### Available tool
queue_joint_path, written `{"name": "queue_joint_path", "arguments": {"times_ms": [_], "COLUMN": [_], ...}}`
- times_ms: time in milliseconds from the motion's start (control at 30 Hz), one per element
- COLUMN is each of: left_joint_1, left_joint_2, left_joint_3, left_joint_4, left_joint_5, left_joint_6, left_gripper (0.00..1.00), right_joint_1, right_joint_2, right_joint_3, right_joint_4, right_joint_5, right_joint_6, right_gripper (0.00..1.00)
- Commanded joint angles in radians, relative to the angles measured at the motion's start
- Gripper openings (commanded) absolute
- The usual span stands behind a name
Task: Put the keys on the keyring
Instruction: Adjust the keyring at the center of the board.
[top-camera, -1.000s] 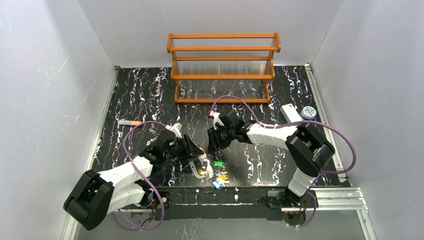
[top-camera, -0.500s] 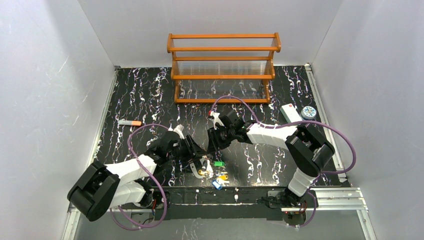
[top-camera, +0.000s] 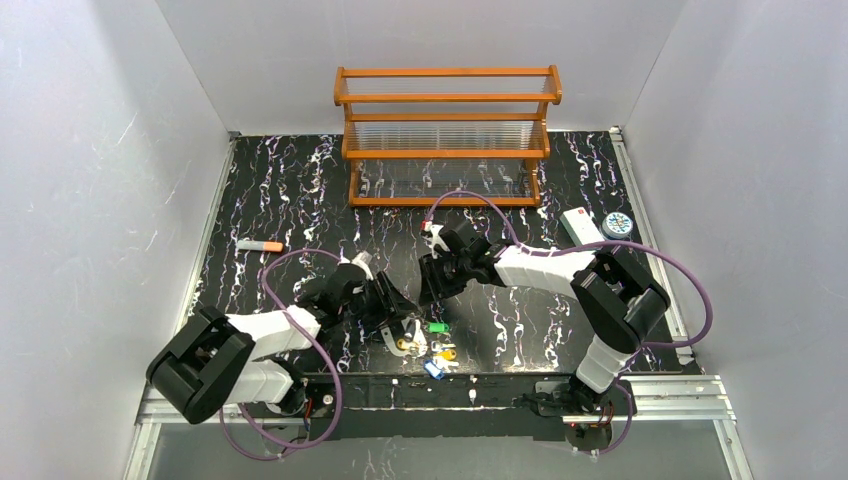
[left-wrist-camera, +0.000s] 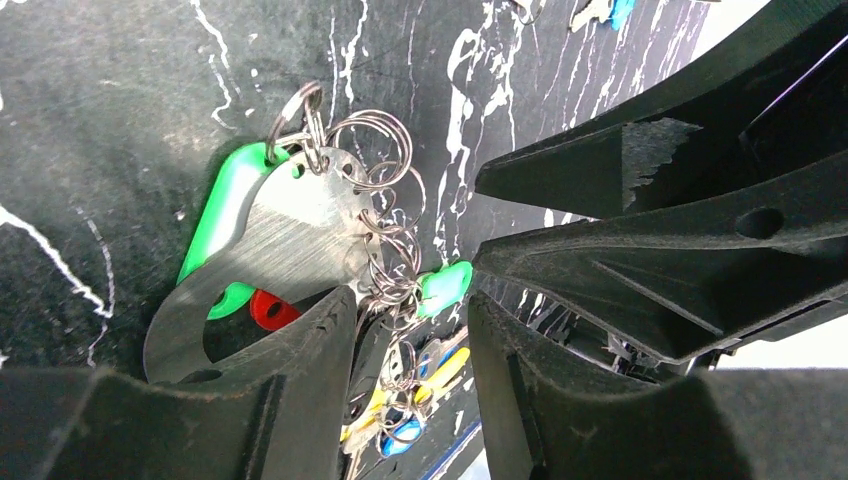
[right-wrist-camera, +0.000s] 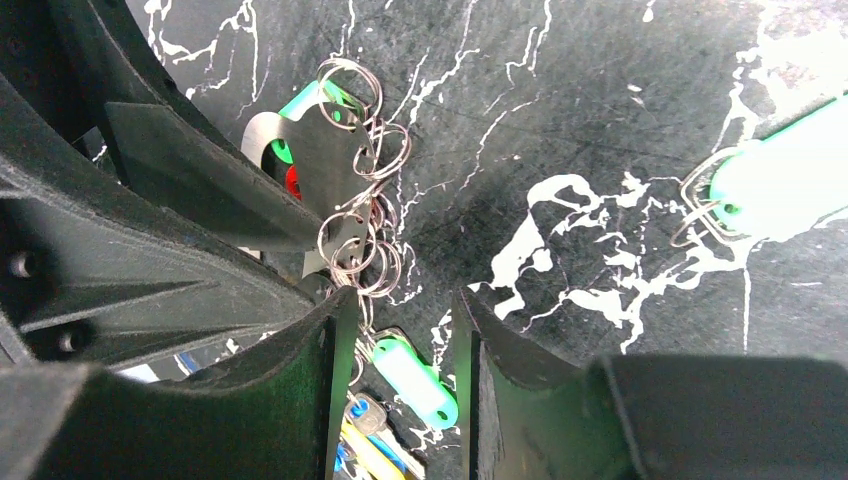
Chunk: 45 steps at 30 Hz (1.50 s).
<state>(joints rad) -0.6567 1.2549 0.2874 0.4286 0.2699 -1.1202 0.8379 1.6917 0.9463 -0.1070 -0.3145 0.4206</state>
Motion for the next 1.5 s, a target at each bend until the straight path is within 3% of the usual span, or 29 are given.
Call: {"name": "queue_joint_path", "arguments": {"times_ms": [0, 333, 667, 1167, 1467], "left_joint_1": [-0.005, -0.007, -0.008, -0.008, -0.01], "left_joint_2": [0.034, 0.089, 0.192, -0.068, -0.078], "left_joint_3": [0.033, 0.082, 0.123, 0.113, -0.042], "left_joint_4": [0.04, 0.099, 0.193, -0.081, 0.11], "left_joint_5": [-0.014, -0.006, 0.015, -0.103, -0.049], "left_joint_6": [0.008, 0.006, -0.01, 0.143, -0.039], "left_gripper": [0.44, 0.34, 0.33, 0.37, 0.36], "right_joint_1": [-0.006, -0.017, -0.029, -0.027, -0.028], "right_joint_2": [-0.039, -0.073, -0.104, -0.061, -0.002], "right_joint_3": [0.001, -0.02, -0.038, -0.058, -0.022], "right_joint_4": [-0.019, -0.034, -0.039, 0.078, 0.086], "right_joint_5": [0.033, 0.06, 0.063, -0.124, -0.144], "right_joint_6": [0.004, 0.01, 0.01, 0.054, 0.081], "right_gripper": [0.48, 0.48, 0.48, 0.47, 0.45]}}
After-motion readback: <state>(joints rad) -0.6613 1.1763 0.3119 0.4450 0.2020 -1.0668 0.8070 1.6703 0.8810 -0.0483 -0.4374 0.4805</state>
